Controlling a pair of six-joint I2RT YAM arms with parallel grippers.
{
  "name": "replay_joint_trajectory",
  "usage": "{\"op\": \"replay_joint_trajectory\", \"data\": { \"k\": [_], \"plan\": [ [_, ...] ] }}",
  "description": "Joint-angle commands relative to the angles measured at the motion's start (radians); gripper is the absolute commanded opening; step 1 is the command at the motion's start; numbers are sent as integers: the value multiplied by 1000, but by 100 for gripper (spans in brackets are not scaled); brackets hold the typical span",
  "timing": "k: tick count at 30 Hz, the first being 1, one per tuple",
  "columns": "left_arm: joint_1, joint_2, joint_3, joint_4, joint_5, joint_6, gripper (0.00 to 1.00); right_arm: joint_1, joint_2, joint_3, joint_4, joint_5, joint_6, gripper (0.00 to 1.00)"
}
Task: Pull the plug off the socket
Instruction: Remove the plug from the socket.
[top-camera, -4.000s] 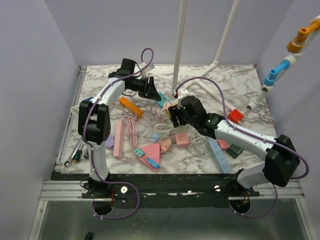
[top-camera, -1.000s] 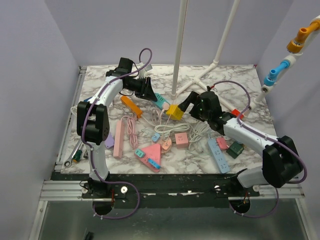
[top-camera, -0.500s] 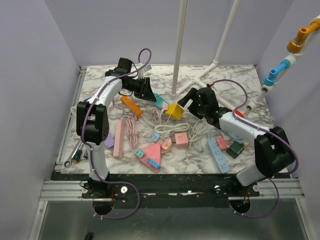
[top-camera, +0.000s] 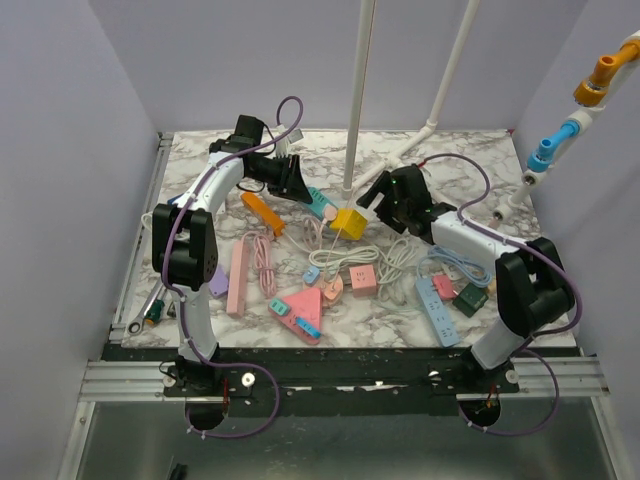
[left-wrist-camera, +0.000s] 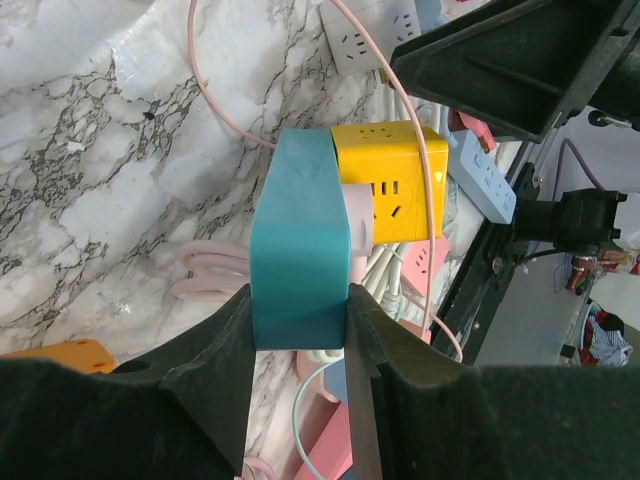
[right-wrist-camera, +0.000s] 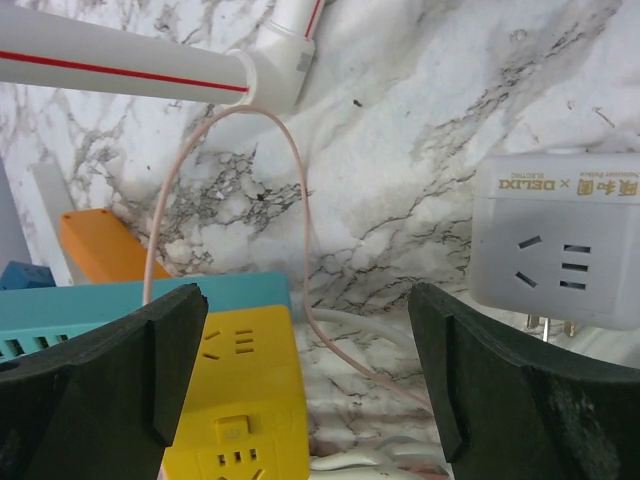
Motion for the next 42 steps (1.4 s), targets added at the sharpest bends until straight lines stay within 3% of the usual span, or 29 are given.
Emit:
{"op": "replay_joint_trajectory", "data": {
  "k": [1,13,23,42],
  "plan": [
    [7,-64,9,-7,40,5,0,-4,26,37,-54,23,8,90],
    [7,-61,11,-4,35,-1,0,-3,98,57,62,-101,70,89],
    [7,-56,11,6,32,-14,0,2,65,19,186,-158,104,88],
    [7,-61,8,13,28,-24,0,65,-64,-80,96,-92,105,87]
  ]
}}
